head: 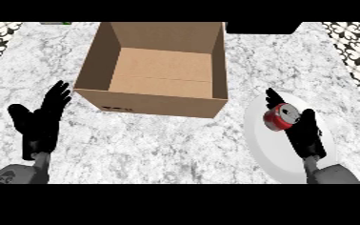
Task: Pick the cupcake from the plate and place it in the cardboard box
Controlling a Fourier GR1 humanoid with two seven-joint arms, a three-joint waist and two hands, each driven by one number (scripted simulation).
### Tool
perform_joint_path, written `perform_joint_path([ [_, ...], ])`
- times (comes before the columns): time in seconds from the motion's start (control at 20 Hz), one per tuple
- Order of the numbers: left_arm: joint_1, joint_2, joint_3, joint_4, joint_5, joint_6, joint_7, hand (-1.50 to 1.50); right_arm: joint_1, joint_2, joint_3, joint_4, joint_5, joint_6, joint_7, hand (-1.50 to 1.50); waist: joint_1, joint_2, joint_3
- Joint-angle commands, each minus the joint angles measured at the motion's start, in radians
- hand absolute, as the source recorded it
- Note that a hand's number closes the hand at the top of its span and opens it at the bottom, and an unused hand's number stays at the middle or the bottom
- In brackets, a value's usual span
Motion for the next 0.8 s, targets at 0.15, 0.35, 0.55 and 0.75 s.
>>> perform_joint_path([
  [0.15, -0.004, 0.072, -0.039, -0.026, -0.089, -0.035, -0.039, 0.00, -0.151, -0.038, -0.264, -0.074, -0.052, -0.095, -0.169, -1.50, -0.007, -0.029, 0.029],
  [0.35, 0.012, 0.069, -0.091, -0.045, -0.133, -0.044, -0.069, 0.00, -0.086, -0.262, -0.298, 0.083, 0.255, -0.318, -0.129, 1.50, -0.026, -0.017, 0.020],
  [0.55, -0.003, 0.074, -0.104, -0.063, -0.157, -0.038, -0.027, 0.00, -0.048, 0.028, -0.471, 0.060, 0.050, -0.477, -0.330, -1.50, -0.015, -0.021, 0.030],
  [0.75, 0.068, 0.070, -0.115, -0.201, -0.199, -0.033, 0.038, 0.00, 0.108, -0.006, -0.454, -0.008, 0.093, -0.371, -0.419, -1.50, 0.004, -0.023, 0.027],
])
